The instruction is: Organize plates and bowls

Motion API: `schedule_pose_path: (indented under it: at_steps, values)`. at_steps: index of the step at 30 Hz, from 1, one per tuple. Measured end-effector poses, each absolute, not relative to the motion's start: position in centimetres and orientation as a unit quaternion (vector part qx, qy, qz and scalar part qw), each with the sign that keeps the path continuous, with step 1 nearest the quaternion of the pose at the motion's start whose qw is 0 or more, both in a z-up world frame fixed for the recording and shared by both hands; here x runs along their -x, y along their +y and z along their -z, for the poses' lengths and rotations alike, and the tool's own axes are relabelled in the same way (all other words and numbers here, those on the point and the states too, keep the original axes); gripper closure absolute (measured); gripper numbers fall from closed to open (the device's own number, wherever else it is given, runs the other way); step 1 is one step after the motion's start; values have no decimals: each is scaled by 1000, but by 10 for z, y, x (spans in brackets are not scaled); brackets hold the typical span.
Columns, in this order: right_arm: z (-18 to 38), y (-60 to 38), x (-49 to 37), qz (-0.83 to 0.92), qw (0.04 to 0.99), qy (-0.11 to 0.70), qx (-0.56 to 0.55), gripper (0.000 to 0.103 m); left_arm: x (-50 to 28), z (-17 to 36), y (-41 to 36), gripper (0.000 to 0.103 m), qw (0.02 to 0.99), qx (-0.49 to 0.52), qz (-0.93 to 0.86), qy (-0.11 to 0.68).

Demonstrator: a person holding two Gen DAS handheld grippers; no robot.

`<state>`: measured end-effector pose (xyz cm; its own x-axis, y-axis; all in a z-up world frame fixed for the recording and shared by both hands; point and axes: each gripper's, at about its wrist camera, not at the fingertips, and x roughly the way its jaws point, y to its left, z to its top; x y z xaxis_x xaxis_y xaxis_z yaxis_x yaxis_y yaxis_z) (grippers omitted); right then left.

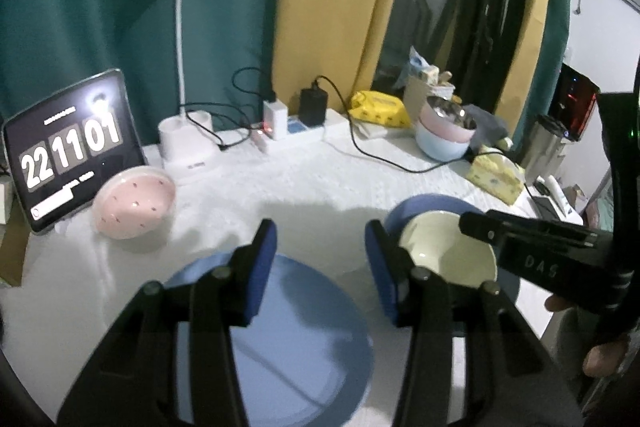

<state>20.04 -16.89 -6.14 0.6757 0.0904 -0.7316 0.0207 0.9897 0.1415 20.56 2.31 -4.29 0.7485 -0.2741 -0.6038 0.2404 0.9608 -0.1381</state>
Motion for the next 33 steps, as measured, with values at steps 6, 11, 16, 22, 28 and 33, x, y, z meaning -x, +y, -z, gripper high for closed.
schedule_pose_path:
  at_steps: [6, 11, 16, 22, 28, 33]
  values:
    - [59, -142, -211, -34, 914, 401, -50, 70, -209, 39, 53, 53, 939, 33, 123, 318]
    - [58, -120, -221, -48, 915, 399, -35, 70, -215, 37, 79, 45, 942, 47, 116, 311]
    - [58, -101, -232, -64, 915, 398, -25, 70, -224, 37, 106, 41, 947, 57, 95, 303]
    - [61, -72, -247, -106, 916, 387, -8, 43, -237, 48, 139, 41, 946, 70, 76, 307]
    - [67, -40, -263, -132, 911, 392, 8, 43, -250, 62, 169, 41, 944, 81, 45, 316]
    - [73, -17, -280, -151, 906, 396, 12, 43, -262, 74, 191, 41, 943, 81, 12, 321]
